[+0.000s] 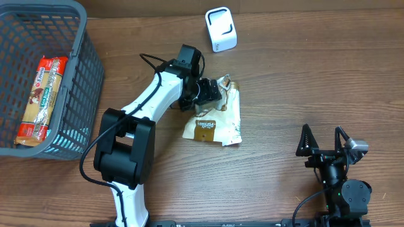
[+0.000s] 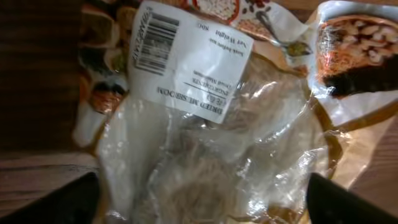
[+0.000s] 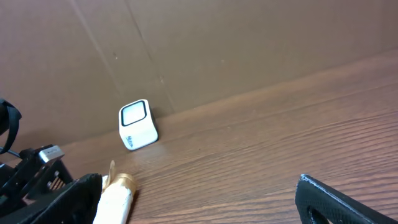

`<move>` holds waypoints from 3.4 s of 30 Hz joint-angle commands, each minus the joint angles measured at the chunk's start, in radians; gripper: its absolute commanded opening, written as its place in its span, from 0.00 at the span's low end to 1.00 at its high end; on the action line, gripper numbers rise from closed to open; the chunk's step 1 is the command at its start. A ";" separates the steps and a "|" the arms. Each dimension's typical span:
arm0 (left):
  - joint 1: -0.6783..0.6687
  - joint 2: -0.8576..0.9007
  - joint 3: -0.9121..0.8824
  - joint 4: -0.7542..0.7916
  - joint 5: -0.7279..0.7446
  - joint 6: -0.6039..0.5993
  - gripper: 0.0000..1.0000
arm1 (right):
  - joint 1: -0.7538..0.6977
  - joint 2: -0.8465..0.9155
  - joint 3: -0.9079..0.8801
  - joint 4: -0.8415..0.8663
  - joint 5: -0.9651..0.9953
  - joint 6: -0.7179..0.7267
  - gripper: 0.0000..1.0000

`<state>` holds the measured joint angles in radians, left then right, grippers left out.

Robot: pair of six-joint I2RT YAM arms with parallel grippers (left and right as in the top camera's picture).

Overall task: Scan the item barcode
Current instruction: 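Carry the bean bag out and drop it beside the tube, then reach the left gripper into the basket and grasp the snack bar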

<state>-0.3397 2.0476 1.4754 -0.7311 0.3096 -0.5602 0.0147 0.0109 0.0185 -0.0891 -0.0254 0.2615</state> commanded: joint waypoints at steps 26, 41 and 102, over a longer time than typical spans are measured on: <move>0.460 -0.244 0.867 -0.606 -0.163 0.373 1.00 | 0.005 -0.008 -0.010 0.007 0.006 -0.004 1.00; 0.967 -0.202 0.701 -0.547 -0.163 0.675 1.00 | 0.005 -0.008 -0.010 0.006 0.006 -0.004 1.00; 0.969 0.344 0.668 -0.390 -0.071 0.738 0.04 | 0.005 -0.008 -0.010 0.006 0.005 -0.004 1.00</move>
<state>0.6525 2.3760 2.1277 -1.0634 0.0891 0.2611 0.0147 0.0109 0.0185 -0.0891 -0.0254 0.2611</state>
